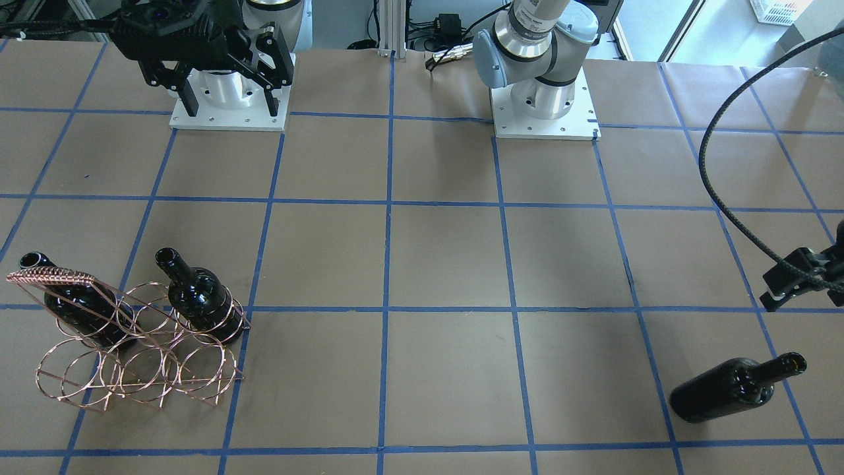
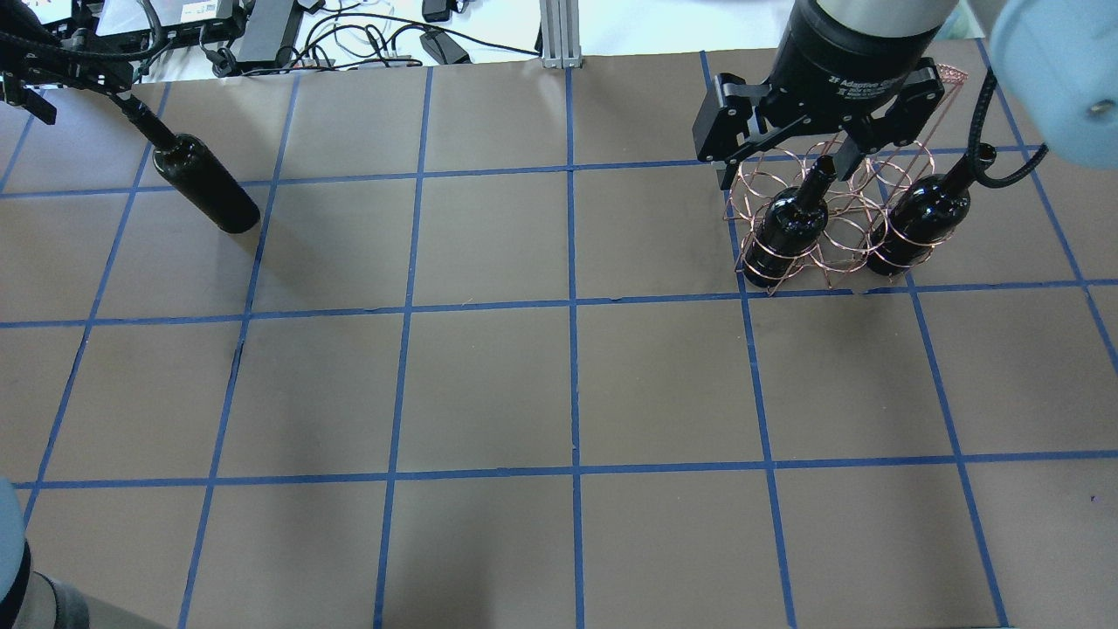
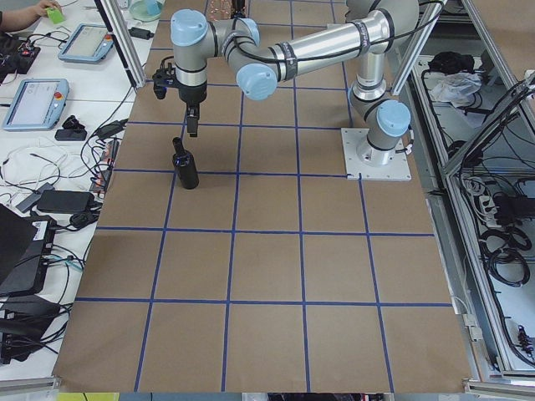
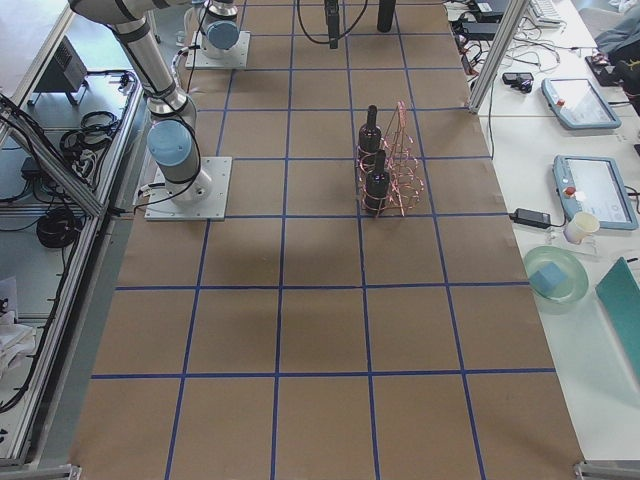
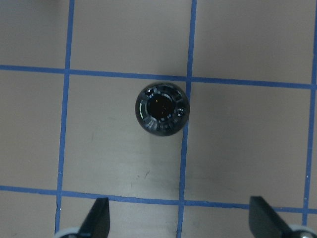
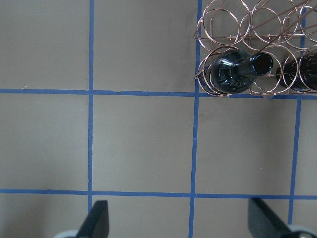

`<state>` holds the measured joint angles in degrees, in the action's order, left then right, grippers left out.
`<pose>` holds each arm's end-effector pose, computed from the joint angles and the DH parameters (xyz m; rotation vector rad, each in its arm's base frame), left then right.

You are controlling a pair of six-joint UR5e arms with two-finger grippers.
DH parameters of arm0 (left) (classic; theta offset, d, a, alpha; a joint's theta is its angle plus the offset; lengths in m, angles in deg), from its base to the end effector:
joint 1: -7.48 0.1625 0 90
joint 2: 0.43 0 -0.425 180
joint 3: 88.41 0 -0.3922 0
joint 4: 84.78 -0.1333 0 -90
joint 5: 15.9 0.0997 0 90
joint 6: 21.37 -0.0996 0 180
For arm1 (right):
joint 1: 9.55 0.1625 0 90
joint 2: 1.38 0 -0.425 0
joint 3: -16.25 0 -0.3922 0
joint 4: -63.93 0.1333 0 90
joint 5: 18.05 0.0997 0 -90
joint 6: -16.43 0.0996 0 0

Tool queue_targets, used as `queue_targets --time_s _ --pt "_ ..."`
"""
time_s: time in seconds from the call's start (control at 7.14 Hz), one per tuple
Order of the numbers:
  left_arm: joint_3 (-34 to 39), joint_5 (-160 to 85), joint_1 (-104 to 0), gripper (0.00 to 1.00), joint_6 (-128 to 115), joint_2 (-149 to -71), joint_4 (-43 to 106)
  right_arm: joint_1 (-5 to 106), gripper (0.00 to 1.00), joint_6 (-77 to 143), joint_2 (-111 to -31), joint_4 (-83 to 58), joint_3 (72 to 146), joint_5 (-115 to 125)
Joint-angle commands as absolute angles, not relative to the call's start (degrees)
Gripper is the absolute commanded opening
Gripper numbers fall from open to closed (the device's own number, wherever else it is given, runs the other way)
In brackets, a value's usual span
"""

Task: Place wine into wine basket
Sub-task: 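Close the left gripper on the bottle neck and lift it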

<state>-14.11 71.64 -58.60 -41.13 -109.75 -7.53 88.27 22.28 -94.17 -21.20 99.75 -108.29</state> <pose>0.1363 -0.6465 0.4564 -0.1076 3.1098 -0.2555 0.1961 -0.4510 0.5587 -0.0536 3.1338 -0.1209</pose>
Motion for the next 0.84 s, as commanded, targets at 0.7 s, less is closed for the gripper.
queue_targets --time_s 0.7 --pt "-18.2 68.5 -58.1 0.97 -43.6 -121.6 -13.9 88.4 1.00 22.5 -94.2 -21.4 99.7 -107.7"
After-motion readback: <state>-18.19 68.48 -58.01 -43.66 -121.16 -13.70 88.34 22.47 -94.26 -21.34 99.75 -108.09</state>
